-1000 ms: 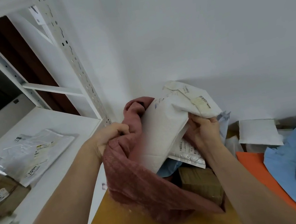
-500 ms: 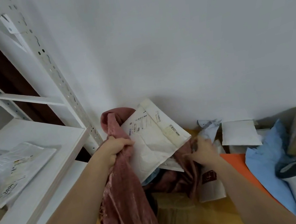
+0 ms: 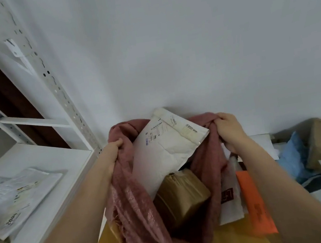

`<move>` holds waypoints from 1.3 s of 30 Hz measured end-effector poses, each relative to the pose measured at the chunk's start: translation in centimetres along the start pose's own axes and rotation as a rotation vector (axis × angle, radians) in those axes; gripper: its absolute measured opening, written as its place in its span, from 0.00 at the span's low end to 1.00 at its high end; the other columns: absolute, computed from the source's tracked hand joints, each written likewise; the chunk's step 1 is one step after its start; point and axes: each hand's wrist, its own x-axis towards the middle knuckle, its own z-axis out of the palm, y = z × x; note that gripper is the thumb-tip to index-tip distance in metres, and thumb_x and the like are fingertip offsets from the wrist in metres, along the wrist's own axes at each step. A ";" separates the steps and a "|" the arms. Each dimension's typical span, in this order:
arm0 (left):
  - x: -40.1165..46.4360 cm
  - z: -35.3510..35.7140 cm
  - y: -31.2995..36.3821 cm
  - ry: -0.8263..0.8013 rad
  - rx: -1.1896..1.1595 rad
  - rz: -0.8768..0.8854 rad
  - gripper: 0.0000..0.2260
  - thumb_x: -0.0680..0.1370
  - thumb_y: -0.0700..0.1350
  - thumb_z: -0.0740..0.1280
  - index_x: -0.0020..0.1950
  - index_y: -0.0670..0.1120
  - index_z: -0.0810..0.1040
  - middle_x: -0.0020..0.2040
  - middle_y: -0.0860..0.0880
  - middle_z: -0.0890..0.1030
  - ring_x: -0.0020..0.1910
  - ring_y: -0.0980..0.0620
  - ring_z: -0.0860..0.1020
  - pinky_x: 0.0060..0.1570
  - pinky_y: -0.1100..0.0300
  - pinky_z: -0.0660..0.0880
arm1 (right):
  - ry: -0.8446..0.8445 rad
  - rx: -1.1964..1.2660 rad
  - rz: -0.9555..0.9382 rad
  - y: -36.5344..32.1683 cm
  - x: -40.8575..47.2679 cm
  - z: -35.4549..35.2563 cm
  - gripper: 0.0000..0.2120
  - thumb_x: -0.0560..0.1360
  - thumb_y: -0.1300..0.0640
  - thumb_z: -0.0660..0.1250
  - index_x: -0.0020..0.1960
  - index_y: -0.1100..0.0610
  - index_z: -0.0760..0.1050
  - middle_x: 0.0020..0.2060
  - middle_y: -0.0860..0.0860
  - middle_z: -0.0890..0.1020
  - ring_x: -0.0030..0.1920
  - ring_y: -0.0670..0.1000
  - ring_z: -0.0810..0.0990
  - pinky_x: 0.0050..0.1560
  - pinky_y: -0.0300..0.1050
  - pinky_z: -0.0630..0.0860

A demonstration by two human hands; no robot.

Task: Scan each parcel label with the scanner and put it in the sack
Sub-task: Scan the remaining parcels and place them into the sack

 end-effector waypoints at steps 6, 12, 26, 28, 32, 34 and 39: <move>-2.8 -1.5 4.1 0.008 -0.278 0.152 0.15 0.77 0.56 0.67 0.51 0.45 0.80 0.42 0.44 0.85 0.41 0.46 0.84 0.36 0.55 0.80 | 0.122 0.486 -0.223 -8.3 -1.9 -3.0 0.15 0.75 0.63 0.60 0.41 0.53 0.84 0.41 0.54 0.86 0.43 0.51 0.83 0.45 0.45 0.80; -4.4 -3.1 5.6 0.053 -0.419 0.299 0.19 0.80 0.53 0.63 0.64 0.41 0.77 0.58 0.40 0.80 0.59 0.43 0.79 0.65 0.49 0.73 | 0.165 0.414 -0.206 -9.2 -2.7 -3.8 0.15 0.75 0.66 0.58 0.40 0.55 0.81 0.37 0.54 0.81 0.40 0.52 0.78 0.44 0.49 0.76; -3.8 -4.3 1.8 0.137 -0.382 0.108 0.12 0.81 0.48 0.63 0.60 0.43 0.77 0.49 0.44 0.82 0.49 0.46 0.80 0.50 0.52 0.77 | 0.205 0.441 -0.165 -11.7 -2.4 -4.0 0.15 0.78 0.64 0.57 0.41 0.52 0.79 0.39 0.49 0.81 0.42 0.48 0.79 0.43 0.42 0.78; -3.9 -5.2 2.8 0.113 -0.435 0.158 0.12 0.80 0.50 0.63 0.52 0.43 0.80 0.44 0.45 0.84 0.45 0.47 0.81 0.43 0.55 0.77 | 0.313 0.460 -0.158 -11.5 -2.3 -4.2 0.16 0.77 0.66 0.55 0.39 0.53 0.77 0.36 0.50 0.78 0.41 0.50 0.76 0.39 0.41 0.75; -3.0 -6.8 4.0 0.205 -0.489 0.221 0.12 0.81 0.49 0.62 0.58 0.44 0.79 0.45 0.47 0.82 0.44 0.48 0.80 0.44 0.55 0.77 | 0.407 0.507 -0.114 -11.2 -1.7 -5.5 0.17 0.74 0.69 0.51 0.44 0.47 0.68 0.36 0.51 0.73 0.29 0.47 0.71 0.25 0.37 0.66; -2.0 -6.4 3.2 0.276 -0.394 0.206 0.16 0.82 0.46 0.60 0.67 0.42 0.73 0.51 0.44 0.78 0.50 0.46 0.78 0.50 0.55 0.74 | 0.379 0.436 -0.058 -10.2 -1.3 -5.3 0.21 0.70 0.73 0.47 0.41 0.50 0.70 0.34 0.53 0.72 0.28 0.48 0.69 0.22 0.35 0.64; -0.8 -5.1 1.9 0.200 -0.218 0.198 0.18 0.84 0.43 0.55 0.72 0.37 0.68 0.66 0.36 0.73 0.61 0.46 0.73 0.68 0.49 0.67 | 0.248 0.329 0.129 -7.5 -0.4 -4.4 0.21 0.76 0.73 0.50 0.56 0.62 0.80 0.50 0.60 0.81 0.47 0.57 0.79 0.48 0.47 0.79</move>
